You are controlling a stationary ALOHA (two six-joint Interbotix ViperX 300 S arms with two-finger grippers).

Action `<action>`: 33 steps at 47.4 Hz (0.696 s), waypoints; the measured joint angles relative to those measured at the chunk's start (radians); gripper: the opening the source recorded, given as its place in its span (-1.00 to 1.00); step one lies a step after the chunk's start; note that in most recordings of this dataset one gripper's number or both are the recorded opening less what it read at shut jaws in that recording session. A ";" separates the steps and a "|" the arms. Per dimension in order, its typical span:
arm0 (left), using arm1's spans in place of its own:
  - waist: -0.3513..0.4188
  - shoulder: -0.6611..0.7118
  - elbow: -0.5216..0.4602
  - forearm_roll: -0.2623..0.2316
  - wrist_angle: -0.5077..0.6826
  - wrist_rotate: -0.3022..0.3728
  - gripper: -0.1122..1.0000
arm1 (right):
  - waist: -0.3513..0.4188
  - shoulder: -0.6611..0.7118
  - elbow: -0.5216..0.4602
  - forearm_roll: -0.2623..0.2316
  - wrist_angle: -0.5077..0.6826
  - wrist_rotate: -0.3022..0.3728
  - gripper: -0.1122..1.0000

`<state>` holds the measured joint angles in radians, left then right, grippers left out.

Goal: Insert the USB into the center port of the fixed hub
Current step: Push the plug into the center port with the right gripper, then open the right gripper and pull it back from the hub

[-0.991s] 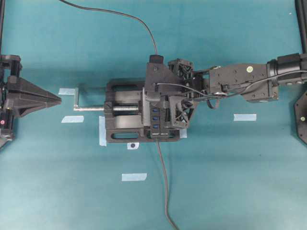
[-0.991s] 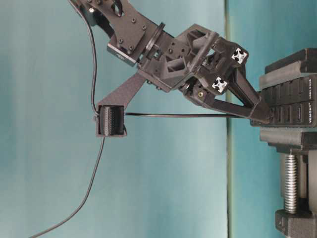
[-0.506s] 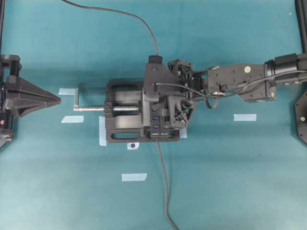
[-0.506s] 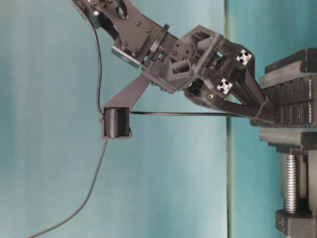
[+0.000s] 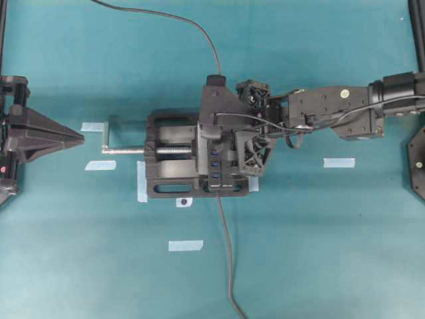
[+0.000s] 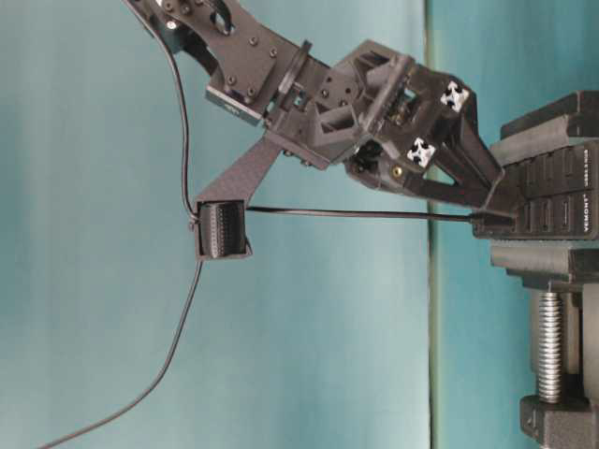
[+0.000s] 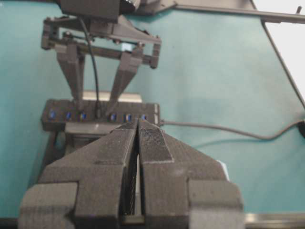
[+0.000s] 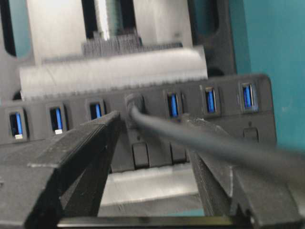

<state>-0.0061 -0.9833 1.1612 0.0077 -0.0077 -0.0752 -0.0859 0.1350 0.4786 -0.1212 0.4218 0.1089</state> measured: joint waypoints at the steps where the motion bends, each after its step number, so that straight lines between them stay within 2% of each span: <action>1: 0.000 0.000 0.000 0.000 0.000 0.000 -0.79 | 0.002 0.000 0.000 0.002 0.000 0.000 0.53; 33: 0.000 -0.002 0.000 -0.002 0.000 0.000 -0.79 | 0.000 -0.103 0.035 0.000 -0.005 0.000 0.53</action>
<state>-0.0061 -0.9848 1.1612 0.0061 -0.0077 -0.0752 -0.0859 0.0322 0.5139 -0.1212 0.4172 0.1089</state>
